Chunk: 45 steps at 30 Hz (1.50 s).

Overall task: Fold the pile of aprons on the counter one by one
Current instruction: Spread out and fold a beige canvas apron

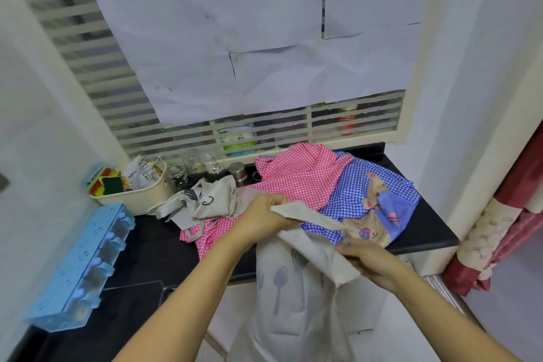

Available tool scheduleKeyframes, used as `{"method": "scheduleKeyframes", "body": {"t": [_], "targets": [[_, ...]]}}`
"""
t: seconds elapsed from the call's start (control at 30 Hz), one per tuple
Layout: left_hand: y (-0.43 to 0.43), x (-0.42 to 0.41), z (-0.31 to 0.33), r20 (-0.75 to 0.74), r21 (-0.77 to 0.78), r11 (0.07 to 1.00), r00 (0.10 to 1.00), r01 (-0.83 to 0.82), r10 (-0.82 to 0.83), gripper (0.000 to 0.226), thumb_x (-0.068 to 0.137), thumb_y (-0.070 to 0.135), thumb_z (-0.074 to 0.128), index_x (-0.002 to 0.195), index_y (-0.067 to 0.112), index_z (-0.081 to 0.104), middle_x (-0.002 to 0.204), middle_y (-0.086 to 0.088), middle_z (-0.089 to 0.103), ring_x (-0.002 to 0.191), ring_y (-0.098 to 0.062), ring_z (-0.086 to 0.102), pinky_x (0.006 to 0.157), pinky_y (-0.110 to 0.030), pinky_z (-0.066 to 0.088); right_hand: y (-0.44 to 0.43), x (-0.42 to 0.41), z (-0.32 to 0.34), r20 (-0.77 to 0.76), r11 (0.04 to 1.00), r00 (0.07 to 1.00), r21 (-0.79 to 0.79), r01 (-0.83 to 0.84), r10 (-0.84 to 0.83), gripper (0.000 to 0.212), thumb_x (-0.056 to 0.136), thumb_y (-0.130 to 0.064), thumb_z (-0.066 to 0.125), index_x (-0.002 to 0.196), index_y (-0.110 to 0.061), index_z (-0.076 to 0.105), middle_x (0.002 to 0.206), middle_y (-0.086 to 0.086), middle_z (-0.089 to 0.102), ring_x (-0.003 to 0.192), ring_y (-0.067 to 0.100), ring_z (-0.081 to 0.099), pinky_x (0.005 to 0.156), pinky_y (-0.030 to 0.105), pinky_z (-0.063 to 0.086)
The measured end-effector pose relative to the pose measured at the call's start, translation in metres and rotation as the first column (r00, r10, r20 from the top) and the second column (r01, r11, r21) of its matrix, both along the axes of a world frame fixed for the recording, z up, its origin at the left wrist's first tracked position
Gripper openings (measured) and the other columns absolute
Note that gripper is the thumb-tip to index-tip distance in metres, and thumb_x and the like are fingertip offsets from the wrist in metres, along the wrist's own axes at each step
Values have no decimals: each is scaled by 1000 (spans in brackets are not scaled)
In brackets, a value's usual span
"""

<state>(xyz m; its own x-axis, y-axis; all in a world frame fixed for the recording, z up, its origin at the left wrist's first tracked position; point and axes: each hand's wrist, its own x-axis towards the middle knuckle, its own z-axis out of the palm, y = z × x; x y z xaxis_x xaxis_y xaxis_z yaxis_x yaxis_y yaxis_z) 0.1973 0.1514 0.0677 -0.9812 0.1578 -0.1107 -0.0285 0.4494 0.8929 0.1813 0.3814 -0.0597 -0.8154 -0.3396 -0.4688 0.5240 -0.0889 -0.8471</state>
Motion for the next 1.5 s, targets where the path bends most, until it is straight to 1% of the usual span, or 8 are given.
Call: {"method": "scheduleKeyframes", "body": {"t": [0.1,0.2,0.43,0.57,1.0,1.17,1.3,1.5], "targets": [[-16,-5,-20,-87,-121,957,963,-264,255,21,84,11,65,66,8,54,64,-5,49,63,-15,46,58,-27,34,16,2,9,152,856,980,-482,188,-129,60,39,-8,94,95,-2,75,103,16,70,89,26,70,71,35,59],[-22,-1,-37,-18,-138,946,956,-293,293,19,87,10,59,71,0,61,65,-5,54,63,-17,49,60,-28,35,23,11,9,249,783,965,-583,214,-79,80,36,-4,94,112,3,68,110,21,67,101,33,66,82,45,56],[0,16,-55,408,71,927,859,-368,310,25,94,24,54,93,5,70,88,-13,70,81,-26,64,73,-33,49,16,43,1,197,951,932,10,309,-305,38,89,-31,63,121,-13,53,106,12,65,79,23,65,64,29,55],[19,17,-58,392,94,939,879,-331,271,32,95,34,46,107,12,67,102,-6,70,96,-23,65,94,-40,50,6,65,16,-48,945,999,326,33,-18,36,84,-47,65,106,-20,57,96,0,64,54,11,40,50,21,32],[62,50,-50,629,236,963,776,-128,-51,40,100,35,41,94,8,70,94,-12,70,80,-22,65,70,-28,48,-14,106,-5,129,597,925,730,-333,359,27,88,-10,45,61,-15,43,61,-1,47,46,8,45,40,15,33],[61,54,-45,387,-22,998,920,-61,65,44,101,42,31,107,13,63,106,-4,64,97,-16,59,81,-25,45,8,108,-13,208,902,971,388,-189,114,11,71,-12,65,74,-2,71,73,13,65,55,15,56,53,22,44],[54,57,-55,29,-108,991,996,-77,81,47,100,35,44,56,21,41,58,7,45,60,-11,43,55,-29,31,34,103,-7,147,862,988,495,-112,44,12,69,-22,70,65,-13,64,63,1,58,52,9,48,52,15,39],[28,55,-78,-281,43,947,906,-318,317,34,97,13,52,65,23,50,66,7,50,62,4,48,59,-14,35,65,55,45,-188,835,938,429,346,-291,22,95,-8,55,75,0,62,66,18,63,45,15,58,44,18,51]]}}
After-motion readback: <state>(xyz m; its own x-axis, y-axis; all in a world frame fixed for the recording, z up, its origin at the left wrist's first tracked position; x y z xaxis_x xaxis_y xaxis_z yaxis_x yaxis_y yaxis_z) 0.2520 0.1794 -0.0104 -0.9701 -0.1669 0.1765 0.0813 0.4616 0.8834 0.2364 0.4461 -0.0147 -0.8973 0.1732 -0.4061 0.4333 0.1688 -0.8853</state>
